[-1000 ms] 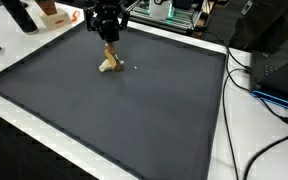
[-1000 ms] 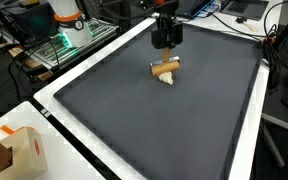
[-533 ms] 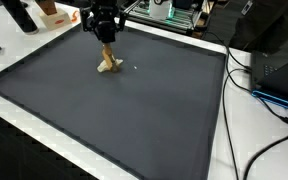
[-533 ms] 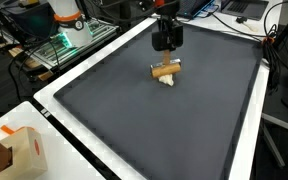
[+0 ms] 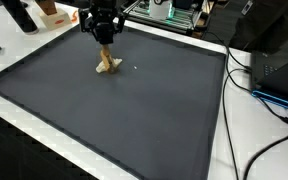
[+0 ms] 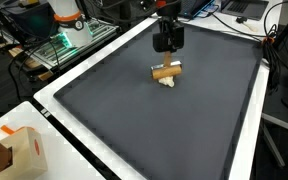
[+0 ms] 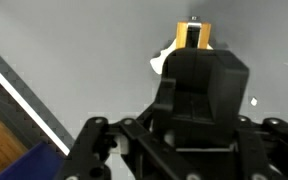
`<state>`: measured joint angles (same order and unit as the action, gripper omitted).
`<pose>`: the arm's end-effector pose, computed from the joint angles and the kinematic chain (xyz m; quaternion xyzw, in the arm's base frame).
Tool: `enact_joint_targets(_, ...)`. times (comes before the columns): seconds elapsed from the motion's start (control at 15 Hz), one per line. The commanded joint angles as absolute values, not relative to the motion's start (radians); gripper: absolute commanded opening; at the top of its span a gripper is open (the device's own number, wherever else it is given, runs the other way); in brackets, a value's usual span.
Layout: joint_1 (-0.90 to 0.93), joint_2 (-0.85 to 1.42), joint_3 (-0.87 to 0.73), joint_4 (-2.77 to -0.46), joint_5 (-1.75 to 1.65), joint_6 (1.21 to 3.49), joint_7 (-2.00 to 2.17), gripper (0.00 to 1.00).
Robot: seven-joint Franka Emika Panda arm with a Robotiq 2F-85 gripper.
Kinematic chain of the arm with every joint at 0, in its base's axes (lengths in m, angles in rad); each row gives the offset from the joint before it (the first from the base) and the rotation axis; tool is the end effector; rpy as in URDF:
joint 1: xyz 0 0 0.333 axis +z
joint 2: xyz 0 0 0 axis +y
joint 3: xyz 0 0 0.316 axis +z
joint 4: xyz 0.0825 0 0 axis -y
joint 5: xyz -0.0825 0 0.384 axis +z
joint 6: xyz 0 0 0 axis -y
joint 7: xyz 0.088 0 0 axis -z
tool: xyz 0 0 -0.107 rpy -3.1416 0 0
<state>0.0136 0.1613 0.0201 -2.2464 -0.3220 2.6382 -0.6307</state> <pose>0.5592 0.0268 0.3169 0.8846 0.4430 0.0818 0.1208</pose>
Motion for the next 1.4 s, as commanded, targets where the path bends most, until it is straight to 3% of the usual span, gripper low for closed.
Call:
enact_joint_targets(0.0,0.009,0.210,-0.001,-2.235,-0.410,2.673,-0.568,0.23)
enact_joint_targets(1.33,0.006,0.138,-0.029,-2.243,-0.505,2.663,-0.432,0.23)
